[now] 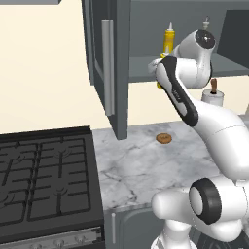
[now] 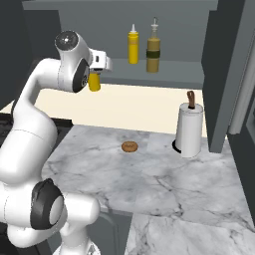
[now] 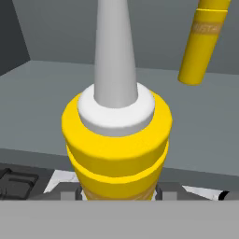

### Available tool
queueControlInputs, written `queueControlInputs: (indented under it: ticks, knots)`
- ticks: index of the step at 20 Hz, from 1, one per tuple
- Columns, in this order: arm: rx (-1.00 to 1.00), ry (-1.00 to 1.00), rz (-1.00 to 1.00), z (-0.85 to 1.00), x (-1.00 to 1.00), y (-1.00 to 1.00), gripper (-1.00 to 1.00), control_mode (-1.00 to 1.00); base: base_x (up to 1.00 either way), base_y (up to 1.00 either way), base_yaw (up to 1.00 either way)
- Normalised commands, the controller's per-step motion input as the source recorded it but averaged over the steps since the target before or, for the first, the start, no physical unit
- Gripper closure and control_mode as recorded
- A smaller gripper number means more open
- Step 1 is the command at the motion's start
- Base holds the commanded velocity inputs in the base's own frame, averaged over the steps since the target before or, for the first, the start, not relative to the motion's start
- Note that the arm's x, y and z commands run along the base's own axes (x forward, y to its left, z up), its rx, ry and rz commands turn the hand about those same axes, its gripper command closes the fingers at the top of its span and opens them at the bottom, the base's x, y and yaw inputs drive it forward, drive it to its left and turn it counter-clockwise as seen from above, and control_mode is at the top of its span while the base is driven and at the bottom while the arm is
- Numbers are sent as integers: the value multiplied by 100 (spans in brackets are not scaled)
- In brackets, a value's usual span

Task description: Pick the oil and vinegar bottle and mustard from the counter and place them in the cabinet.

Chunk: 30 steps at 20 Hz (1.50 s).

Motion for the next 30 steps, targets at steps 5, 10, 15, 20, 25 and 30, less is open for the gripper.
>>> queueControlInputs:
  ticks: [5,10,15,20,25,30]
  knots:
    - [2,-7,0,33,25,0,100,-100,0,0,0]
    - [4,-2,0,27,41,0,100,-100,0,0,0]
    - [2,-6,0,46,24,2,100,-100,0,0,0]
    - [1,-8,0,45,7,4,100,-100,0,0,0]
    - [0,-13,1,21,0,7,100,-100,0,0,0]
    - [0,-16,2,1,0,5,100,-100,0,0,0]
